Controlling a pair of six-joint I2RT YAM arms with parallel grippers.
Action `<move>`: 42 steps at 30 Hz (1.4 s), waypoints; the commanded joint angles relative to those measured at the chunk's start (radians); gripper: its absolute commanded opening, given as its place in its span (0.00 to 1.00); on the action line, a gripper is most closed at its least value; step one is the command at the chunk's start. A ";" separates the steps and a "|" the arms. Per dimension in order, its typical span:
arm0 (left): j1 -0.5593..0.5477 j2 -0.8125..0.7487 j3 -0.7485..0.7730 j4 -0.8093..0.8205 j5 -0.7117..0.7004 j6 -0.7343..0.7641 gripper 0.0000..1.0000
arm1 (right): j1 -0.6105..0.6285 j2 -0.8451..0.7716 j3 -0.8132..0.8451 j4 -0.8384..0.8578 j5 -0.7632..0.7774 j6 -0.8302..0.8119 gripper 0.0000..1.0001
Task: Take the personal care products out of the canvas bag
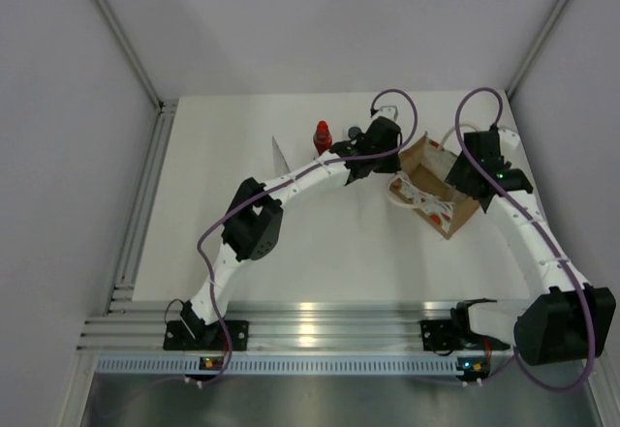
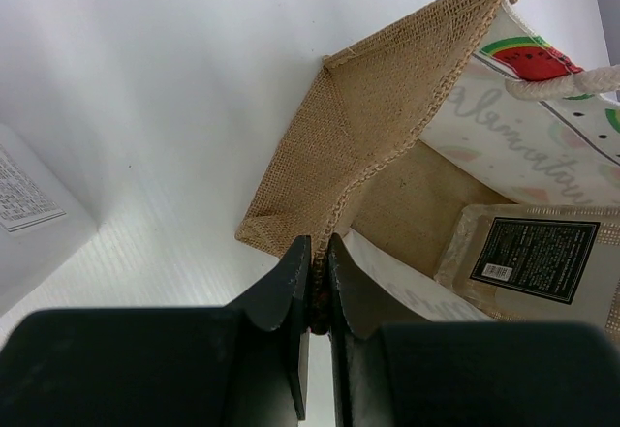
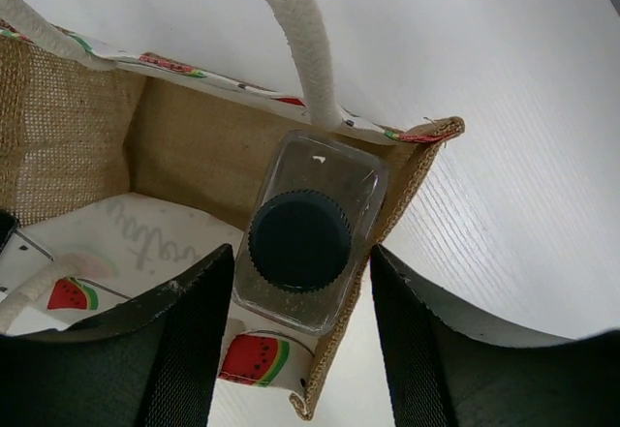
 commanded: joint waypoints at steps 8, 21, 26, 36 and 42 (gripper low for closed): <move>0.001 -0.035 0.016 -0.002 -0.007 -0.002 0.00 | -0.051 0.011 0.078 0.054 -0.031 -0.003 0.57; 0.001 -0.029 0.031 -0.002 -0.004 0.004 0.00 | -0.075 0.053 0.035 0.088 -0.029 -0.019 0.57; 0.001 -0.028 0.036 -0.002 -0.003 0.005 0.00 | -0.089 0.093 0.011 0.122 -0.043 -0.014 0.57; 0.001 -0.026 0.048 -0.001 0.013 -0.007 0.00 | -0.092 0.133 -0.055 0.183 -0.057 0.023 0.57; 0.001 -0.029 0.051 -0.004 0.006 -0.012 0.00 | -0.092 0.182 -0.071 0.215 -0.066 0.051 0.57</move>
